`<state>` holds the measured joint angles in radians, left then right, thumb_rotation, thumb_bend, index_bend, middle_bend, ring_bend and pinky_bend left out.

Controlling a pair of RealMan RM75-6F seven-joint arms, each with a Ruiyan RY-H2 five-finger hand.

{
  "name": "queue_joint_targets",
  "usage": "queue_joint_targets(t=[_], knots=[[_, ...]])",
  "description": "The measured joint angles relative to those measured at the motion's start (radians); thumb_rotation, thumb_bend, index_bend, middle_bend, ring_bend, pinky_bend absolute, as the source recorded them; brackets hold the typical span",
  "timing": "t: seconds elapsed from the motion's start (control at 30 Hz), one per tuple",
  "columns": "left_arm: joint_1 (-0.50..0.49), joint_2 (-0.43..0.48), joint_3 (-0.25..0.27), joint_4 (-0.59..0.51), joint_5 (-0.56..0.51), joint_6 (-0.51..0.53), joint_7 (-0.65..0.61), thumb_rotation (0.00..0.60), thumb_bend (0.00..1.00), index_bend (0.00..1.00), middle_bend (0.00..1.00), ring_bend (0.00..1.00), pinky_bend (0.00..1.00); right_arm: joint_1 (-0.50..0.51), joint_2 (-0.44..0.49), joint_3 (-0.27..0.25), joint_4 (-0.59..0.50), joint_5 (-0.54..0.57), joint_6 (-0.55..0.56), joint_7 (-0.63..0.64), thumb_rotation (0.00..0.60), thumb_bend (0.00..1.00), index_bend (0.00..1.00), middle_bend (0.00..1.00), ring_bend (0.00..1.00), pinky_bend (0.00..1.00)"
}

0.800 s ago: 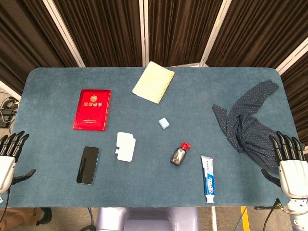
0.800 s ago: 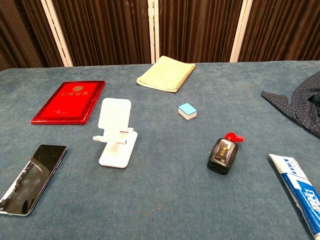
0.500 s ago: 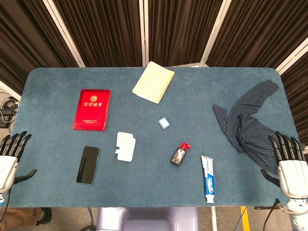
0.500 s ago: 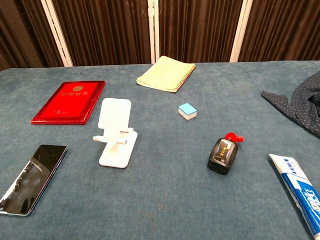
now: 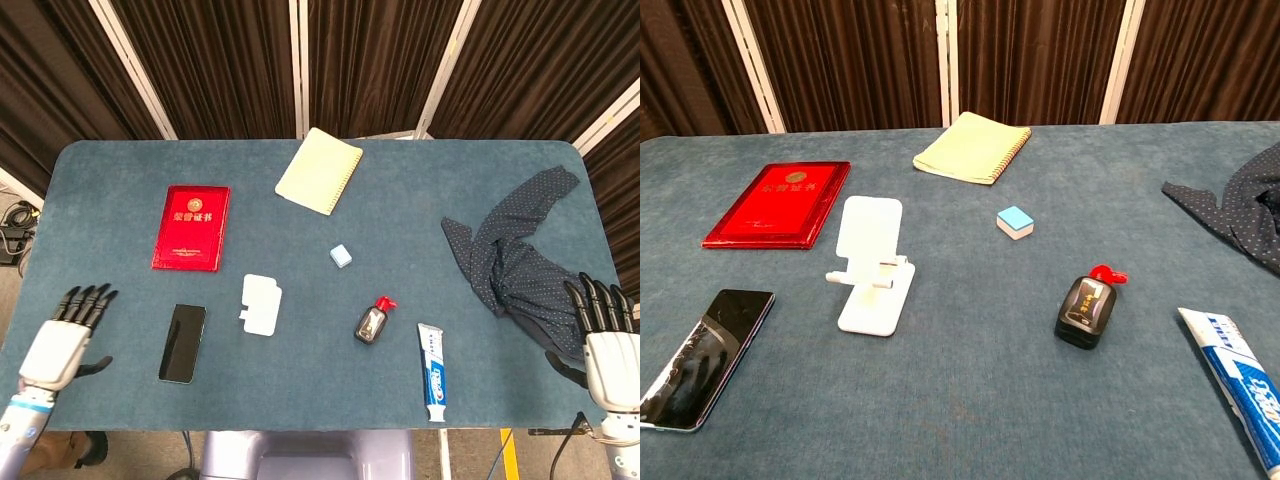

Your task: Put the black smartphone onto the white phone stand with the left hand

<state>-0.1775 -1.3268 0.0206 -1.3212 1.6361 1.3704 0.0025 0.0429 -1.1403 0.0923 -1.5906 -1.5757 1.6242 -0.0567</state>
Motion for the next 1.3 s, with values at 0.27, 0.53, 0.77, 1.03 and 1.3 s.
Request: queue_joint_targets(t=[0.27, 0.53, 0.77, 1.03, 1.3], knots=[[-0.049, -0.128, 0.006, 0.150, -0.006, -0.078, -0.070, 0.600, 0.00, 0.00, 0.00, 0.00, 0.00, 0.002, 0.002, 0.001, 0.002, 0.003, -0.006, 0.007, 0.600, 0.00, 0.00, 0.00, 0.00, 0.00], [-0.075, -0.193, 0.016, 0.183, -0.017, -0.124, -0.058, 0.600, 0.00, 0.00, 0.00, 0.00, 0.00, 0.001, 0.004, 0.003, 0.003, 0.009, -0.007, 0.013, 0.600, 0.00, 0.00, 0.00, 0.00, 0.00], [-0.087, -0.214, 0.023, 0.189, -0.027, -0.137, -0.047, 0.600, 0.00, 0.00, 0.00, 0.00, 0.00, 0.002, 0.005, 0.005, 0.004, 0.012, -0.009, 0.017, 0.600, 0.00, 0.00, 0.00, 0.00, 0.00], [-0.099, -0.234, 0.024, 0.178, -0.037, -0.148, -0.046, 0.600, 0.00, 0.00, 0.00, 0.00, 0.00, 0.001, 0.007, 0.006, 0.002, 0.014, -0.009, 0.019, 0.600, 0.00, 0.00, 0.00, 0.00, 0.00], [-0.118, -0.249, 0.023, 0.144, -0.036, -0.157, -0.016, 0.600, 0.00, 0.00, 0.00, 0.00, 0.00, 0.000, 0.010, 0.007, 0.000, 0.016, -0.009, 0.024, 0.600, 0.00, 0.00, 0.00, 0.00, 0.00]])
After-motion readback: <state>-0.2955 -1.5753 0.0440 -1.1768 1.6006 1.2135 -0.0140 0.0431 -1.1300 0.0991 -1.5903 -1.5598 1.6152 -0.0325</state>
